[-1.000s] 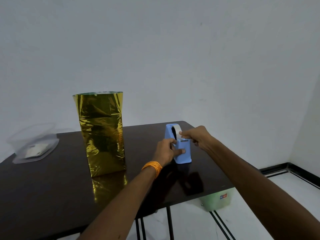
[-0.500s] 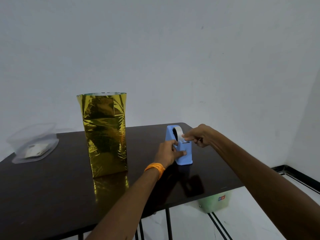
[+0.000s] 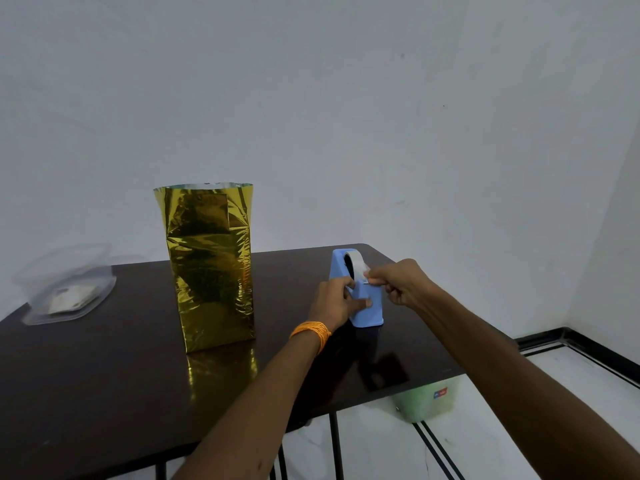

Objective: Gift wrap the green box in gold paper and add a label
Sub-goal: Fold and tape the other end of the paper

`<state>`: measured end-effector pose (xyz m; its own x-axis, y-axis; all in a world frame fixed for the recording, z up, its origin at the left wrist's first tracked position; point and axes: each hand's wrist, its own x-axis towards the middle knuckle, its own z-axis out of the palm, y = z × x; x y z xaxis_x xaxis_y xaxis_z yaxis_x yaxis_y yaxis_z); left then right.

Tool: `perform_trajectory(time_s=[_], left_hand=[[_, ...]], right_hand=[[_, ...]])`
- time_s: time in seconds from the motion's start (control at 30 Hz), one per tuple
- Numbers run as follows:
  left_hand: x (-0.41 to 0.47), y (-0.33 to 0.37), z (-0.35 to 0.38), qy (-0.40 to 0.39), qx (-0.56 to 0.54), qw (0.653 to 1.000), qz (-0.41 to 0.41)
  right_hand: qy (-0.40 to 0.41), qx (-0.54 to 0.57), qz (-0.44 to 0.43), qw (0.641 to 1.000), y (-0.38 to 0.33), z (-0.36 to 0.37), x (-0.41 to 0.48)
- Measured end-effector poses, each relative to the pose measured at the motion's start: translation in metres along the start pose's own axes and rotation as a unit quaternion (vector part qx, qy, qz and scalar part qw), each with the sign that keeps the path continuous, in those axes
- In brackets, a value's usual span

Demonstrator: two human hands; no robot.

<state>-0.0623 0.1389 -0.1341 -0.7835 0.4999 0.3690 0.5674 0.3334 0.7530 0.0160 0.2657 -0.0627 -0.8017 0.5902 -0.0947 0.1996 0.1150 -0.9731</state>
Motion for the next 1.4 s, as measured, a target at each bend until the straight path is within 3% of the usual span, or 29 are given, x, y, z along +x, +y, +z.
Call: perform_trajectory(time_s=[0.6,0.87,1.03,1.17,1.4], left_hand=[[0.001,0.001,0.002,0.008,0.004,1.0,-0.004],[0.003,-0.001,-0.001,0.002,0.009,1.0,0.008],[0.003,0.0,-0.001,-0.003,0.034,0.999,0.014],[0.003,0.003,-0.003,-0.014,0.051,0.999,0.009],[-0.003,0.013,-0.023,-0.034,0.128,0.991,0.011]], right_hand=[[-0.016,0.127,0.011,0.992,0.033,-0.001,-0.014],[0.0,0.042,-0.017,0.999,0.035,-0.005,-0.01],[0.049,-0.207,-0.095,0.972,0.037,-0.018,-0.016],[0.098,-0.195,-0.189,0.957,0.041,-0.028,-0.024],[0.026,-0.118,-0.214,0.969,0.018,-0.017,-0.035]])
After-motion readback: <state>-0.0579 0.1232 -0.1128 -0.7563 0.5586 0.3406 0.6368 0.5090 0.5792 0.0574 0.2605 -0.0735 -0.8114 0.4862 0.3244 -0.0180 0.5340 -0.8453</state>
